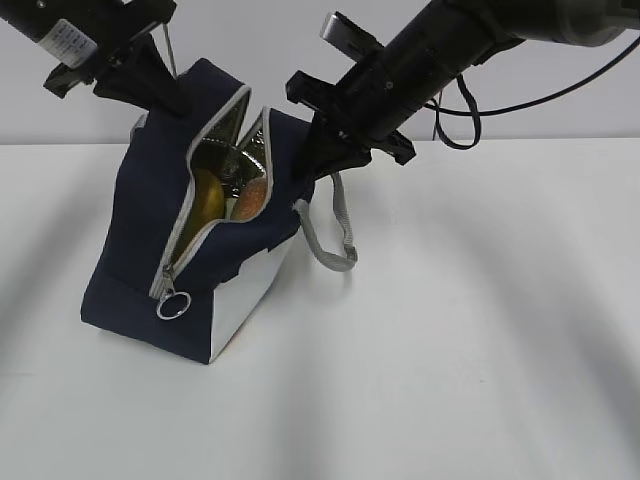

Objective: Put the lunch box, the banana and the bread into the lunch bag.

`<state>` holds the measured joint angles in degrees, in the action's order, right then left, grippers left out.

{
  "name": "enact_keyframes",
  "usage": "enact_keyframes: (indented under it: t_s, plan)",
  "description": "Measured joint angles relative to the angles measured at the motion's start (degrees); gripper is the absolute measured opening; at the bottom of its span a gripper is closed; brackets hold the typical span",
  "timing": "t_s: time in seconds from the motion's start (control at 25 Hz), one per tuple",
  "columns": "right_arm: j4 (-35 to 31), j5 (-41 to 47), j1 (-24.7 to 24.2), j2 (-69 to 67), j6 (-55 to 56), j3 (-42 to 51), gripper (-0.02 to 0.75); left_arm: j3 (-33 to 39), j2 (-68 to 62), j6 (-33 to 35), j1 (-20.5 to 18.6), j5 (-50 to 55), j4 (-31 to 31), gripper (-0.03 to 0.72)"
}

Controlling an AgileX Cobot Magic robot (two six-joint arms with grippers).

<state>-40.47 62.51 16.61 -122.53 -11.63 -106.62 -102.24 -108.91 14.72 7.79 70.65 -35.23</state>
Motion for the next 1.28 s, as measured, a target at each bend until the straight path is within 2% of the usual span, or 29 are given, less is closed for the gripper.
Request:
enact_keyframes:
  t_s: [0.08,0.16,0.32,0.64,1.04,1.28]
  plan:
    - [-0.05,0.0,0.0,0.0,-0.86,0.0,0.022,0.0,0.0,0.0,0.0,0.0,0.0,-0.003]
    - [-0.05,0.0,0.0,0.0,-1.73,0.0,-0.002,0.0,0.0,0.0,0.0,0.0,0.0,-0.003]
    - [0.46,0.22,0.0,0.52,-3.54,0.0,-0.005,0.0,0.0,0.0,0.0,0.0,-1.04,-0.003]
    - [2.39,3.79,-2.48,4.6,-4.16,-4.7,-0.006,0.0,-0.05,1.57,0.0,-0.05,-9.58,-0.003]
    - [5.94,2.83,-3.94,4.95,-4.18,-7.69,-0.006,0.0,-1.05,1.74,0.23,-6.38,-12.43,-0.003]
    - [6.5,0.0,-3.94,4.95,-4.08,-7.69,-0.006,0.0,-3.97,1.74,1.99,-8.48,-13.72,-0.003]
